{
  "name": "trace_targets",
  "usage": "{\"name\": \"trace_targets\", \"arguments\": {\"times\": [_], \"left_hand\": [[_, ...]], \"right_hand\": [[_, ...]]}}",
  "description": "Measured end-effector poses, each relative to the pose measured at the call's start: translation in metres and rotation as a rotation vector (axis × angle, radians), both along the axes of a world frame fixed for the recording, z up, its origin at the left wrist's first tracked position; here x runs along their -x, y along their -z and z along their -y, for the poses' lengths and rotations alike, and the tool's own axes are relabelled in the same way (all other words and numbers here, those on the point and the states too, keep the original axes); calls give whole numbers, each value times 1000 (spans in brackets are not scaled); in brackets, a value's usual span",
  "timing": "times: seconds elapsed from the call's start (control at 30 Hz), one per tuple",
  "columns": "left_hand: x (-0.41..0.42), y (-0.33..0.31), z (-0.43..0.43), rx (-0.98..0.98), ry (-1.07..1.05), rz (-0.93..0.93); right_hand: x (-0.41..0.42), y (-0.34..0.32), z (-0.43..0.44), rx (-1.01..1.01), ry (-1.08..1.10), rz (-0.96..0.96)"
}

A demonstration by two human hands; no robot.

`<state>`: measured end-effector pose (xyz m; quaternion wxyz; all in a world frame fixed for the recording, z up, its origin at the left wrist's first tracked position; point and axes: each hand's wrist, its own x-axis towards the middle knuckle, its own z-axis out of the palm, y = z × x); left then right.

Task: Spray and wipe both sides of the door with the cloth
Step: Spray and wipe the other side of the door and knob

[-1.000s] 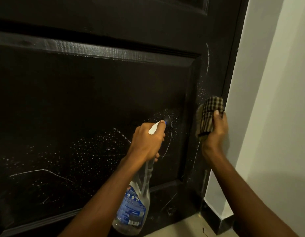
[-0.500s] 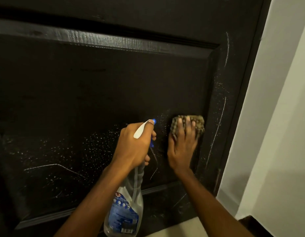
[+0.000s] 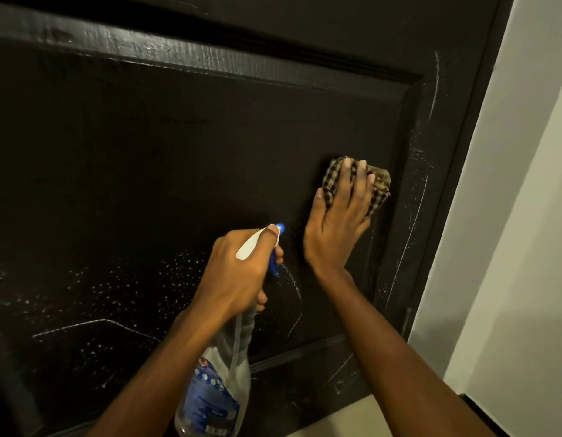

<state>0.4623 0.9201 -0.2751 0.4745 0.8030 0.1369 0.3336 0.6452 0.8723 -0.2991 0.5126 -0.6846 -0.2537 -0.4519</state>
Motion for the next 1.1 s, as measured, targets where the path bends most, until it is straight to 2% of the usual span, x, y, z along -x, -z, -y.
{"name": "trace_targets", "arguments": {"times": [0.5,0.83,1.0,1.1], "left_hand": [[13,7,-20,15,-15,28],[5,11,-15,25,-67,19],[1,20,-5,47,-47,16],[-5,23,0,76,-19,13]], "right_hand": [[2,-9,6,137,-89,-46],[0,-19,13,310,-131,-143],[-1,-23,21,363,-212,-182],[-5,-18,26,308,-306,-139]]}}
